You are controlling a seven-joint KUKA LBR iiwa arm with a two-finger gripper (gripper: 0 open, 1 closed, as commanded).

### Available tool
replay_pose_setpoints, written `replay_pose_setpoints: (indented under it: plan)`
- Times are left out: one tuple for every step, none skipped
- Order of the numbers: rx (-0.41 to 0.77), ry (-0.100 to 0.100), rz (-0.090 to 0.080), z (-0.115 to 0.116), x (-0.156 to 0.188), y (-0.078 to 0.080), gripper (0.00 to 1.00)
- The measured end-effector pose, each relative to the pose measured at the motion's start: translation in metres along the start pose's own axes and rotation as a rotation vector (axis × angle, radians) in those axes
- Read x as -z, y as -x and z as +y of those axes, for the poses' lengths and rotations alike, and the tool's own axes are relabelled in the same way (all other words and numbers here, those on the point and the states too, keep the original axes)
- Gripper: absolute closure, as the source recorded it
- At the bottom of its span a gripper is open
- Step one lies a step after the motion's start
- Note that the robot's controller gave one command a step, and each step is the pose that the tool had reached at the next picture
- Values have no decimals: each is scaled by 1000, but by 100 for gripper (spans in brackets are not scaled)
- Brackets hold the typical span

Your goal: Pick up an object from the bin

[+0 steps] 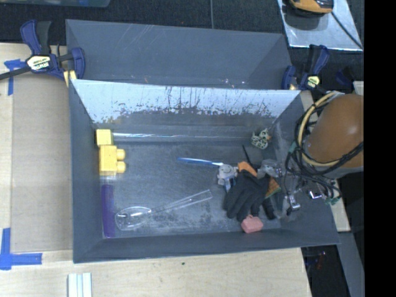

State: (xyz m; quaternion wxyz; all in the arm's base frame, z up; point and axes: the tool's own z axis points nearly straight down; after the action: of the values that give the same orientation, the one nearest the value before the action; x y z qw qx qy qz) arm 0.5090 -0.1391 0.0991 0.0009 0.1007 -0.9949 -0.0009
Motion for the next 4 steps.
replay_pose_setpoints:
  plan:
    - [336,-12,-18,-4,-22,31,0]
    - [687,-8,-15,-8,-26,39,100]
    - [687,-8,-15,-8,-26,39,100]
    - [686,-5,-13,-7,-14,37,100]
